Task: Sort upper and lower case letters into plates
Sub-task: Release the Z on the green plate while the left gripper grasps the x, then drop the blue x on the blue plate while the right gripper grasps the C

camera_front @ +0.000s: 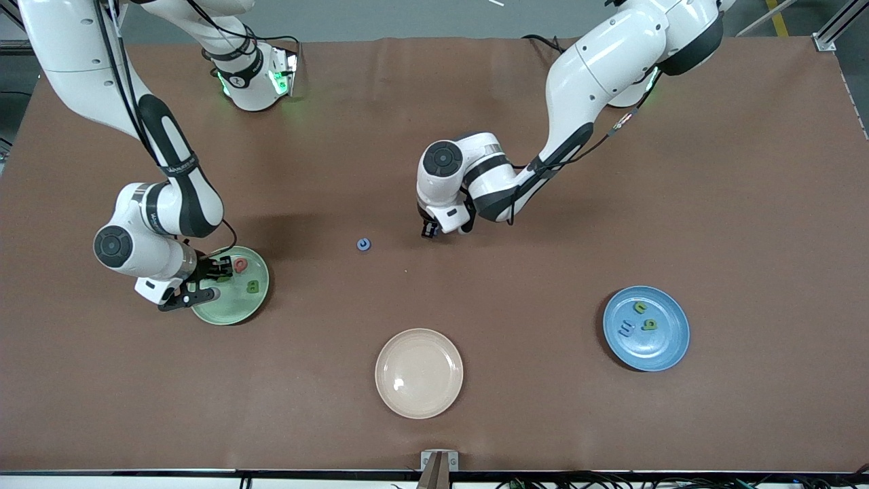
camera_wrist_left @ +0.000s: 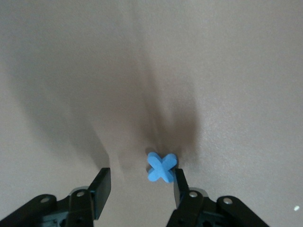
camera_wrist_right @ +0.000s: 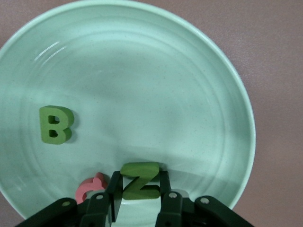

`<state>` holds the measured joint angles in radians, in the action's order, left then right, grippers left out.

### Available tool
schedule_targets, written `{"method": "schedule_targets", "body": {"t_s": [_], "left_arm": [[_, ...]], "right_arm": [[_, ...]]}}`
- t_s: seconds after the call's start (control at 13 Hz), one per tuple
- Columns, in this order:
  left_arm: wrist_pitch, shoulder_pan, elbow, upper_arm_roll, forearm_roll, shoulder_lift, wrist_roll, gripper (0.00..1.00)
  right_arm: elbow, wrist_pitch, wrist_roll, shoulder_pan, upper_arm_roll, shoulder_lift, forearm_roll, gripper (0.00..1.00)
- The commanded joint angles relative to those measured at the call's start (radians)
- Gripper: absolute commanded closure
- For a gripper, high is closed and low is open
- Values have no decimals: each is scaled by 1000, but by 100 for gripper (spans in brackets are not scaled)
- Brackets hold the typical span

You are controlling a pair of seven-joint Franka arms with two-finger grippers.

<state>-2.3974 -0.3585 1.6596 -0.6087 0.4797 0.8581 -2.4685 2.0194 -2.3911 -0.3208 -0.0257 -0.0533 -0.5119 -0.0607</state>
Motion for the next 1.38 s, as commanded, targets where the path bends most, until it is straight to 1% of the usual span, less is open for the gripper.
{"method": "schedule_targets", "body": {"t_s": [0.0,0.15,0.23,0.31,0.38,0.46,0.54,0.69,0.77,0.84,0.92,1.0,1.07,1.15,1.23,1.3], "left_arm": [[-51,7,40,10,17,-24,-35,39],[-51,10,40,10,19,-25,-33,40],[-49,13,40,10,17,-30,-32,40],[-49,15,40,9,19,-31,-32,40],[-49,15,38,10,19,-28,-32,40],[-51,9,37,10,19,-25,-33,43],[-51,7,37,10,19,-25,-33,48],[-51,7,40,10,19,-24,-33,58],[-49,12,40,10,19,-24,-32,66],[-49,13,40,10,19,-24,-32,74],[-51,15,38,12,19,-24,-30,79],[-51,15,34,20,19,-24,-26,84],[-49,9,32,27,19,-25,-21,93],[-43,15,29,29,23,-31,-12,99],[-28,19,22,29,39,-43,31,100],[31,30,5,27,43,-60,63,100]], "right_arm": [[10,9,3,10,12,29,-16,0],[-39,137,32,3,15,73,-16,0],[-62,204,89,-11,21,96,-18,0],[-60,229,135,-32,29,125,-39,0],[-51,248,178,-52,38,148,-83,0],[-42,251,215,-81,39,162,-121,0],[-25,242,277,-135,40,176,-143,0],[-1,204,453,-238,40,190,-148,0],[15,163,541,-291,38,191,-148,0],[36,105,631,-354,38,185,-148,0],[62,26,717,-406,38,182,-148,0],[80,-44,799,-457,38,165,-148,0],[84,-87,853,-494,36,136,-148,0],[84,-124,903,-523,36,110,-148,0],[84,-161,937,-554,35,86,-146,0],[85,-195,965,-574,33,61,-145,0]]}}
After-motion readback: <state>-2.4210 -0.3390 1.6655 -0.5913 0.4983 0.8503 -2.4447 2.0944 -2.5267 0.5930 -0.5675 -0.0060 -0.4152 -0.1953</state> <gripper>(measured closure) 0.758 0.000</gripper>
